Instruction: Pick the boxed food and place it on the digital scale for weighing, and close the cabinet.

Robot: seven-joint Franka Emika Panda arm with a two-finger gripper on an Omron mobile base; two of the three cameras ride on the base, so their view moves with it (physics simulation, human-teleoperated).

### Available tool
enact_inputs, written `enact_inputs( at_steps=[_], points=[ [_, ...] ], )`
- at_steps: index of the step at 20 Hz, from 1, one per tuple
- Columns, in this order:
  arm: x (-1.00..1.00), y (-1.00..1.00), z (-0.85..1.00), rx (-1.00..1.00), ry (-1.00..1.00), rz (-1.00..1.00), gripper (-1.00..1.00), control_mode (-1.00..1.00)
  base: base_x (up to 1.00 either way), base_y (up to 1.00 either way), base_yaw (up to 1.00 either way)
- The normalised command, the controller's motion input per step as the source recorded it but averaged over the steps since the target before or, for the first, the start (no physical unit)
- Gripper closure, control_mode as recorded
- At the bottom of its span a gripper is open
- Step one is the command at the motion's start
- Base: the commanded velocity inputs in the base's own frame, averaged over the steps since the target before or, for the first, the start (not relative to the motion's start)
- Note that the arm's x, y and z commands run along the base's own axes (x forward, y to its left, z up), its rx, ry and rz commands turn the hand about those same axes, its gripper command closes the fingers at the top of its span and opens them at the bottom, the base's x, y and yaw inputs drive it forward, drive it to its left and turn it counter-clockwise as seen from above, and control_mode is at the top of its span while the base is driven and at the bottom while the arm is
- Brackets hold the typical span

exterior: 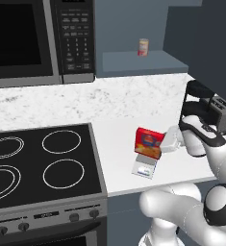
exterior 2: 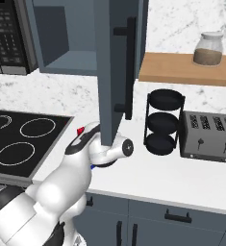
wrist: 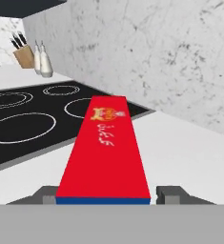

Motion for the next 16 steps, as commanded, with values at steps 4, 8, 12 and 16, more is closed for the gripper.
enact_inputs(
  at_steps=[4,8,12,16],
  points=[
    [-0.05,0.02,0.00,0.00,0.00,0.00,-1.00,-1.00,0.00,0.00,0.00],
    [-0.07,0.00,0.00,0.00,0.00,0.00,-1.00,-1.00,0.00,0.00,0.00],
    [-0.46,-0.16,0.07,0.04,-0.07,0.00,-1.00,-1.00,0.00,0.00,0.00],
    [-0.71,-0.26,0.07,0.03,-0.23,0.00,-1.00,-1.00,0.00,0.00,0.00]
  ],
)
